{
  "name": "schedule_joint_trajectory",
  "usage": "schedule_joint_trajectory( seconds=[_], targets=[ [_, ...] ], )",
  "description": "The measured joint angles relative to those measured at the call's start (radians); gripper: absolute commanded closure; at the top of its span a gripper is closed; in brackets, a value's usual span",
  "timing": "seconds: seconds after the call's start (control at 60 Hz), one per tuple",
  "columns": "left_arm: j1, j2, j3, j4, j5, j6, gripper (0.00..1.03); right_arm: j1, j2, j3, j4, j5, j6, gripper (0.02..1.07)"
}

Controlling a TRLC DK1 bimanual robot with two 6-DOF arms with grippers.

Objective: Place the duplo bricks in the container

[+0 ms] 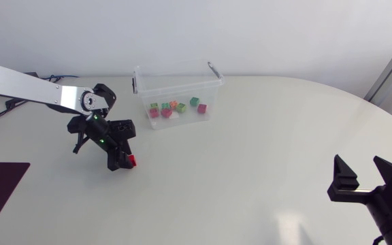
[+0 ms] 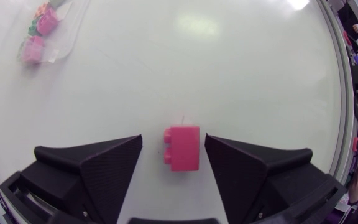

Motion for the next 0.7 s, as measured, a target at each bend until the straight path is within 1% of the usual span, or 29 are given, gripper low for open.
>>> schedule_joint_trajectory(
  seconds=[0.133, 0.317, 0.417, 0.467, 0.6, 0.7],
  targets=[
    [0.001, 0.014, 0.0, -0.001, 0.0, 0.0, 0.8, 0.0, 0.0, 0.0, 0.0, 0.0, 0.0, 0.06],
    [0.002, 0.01, 0.002, -0.029, 0.0, 0.003, 0.81, 0.0, 0.0, 0.0, 0.0, 0.0, 0.0, 0.06],
    [0.02, -0.016, 0.021, -0.095, 0.039, 0.003, 0.81, 0.0, 0.0, 0.0, 0.0, 0.0, 0.0, 0.06],
    [0.036, -0.047, 0.061, -0.136, 0.072, 0.002, 0.81, 0.0, 0.0, 0.0, 0.0, 0.0, 0.0, 0.06],
    [0.058, -0.106, 0.204, -0.183, 0.141, -0.018, 0.81, 0.0, 0.0, 0.0, 0.0, 0.0, 0.0, 0.06],
    [0.059, -0.121, 0.319, -0.193, 0.201, -0.058, 0.81, 0.0, 0.0, 0.0, 0.0, 0.0, 0.0, 0.06]
  ],
)
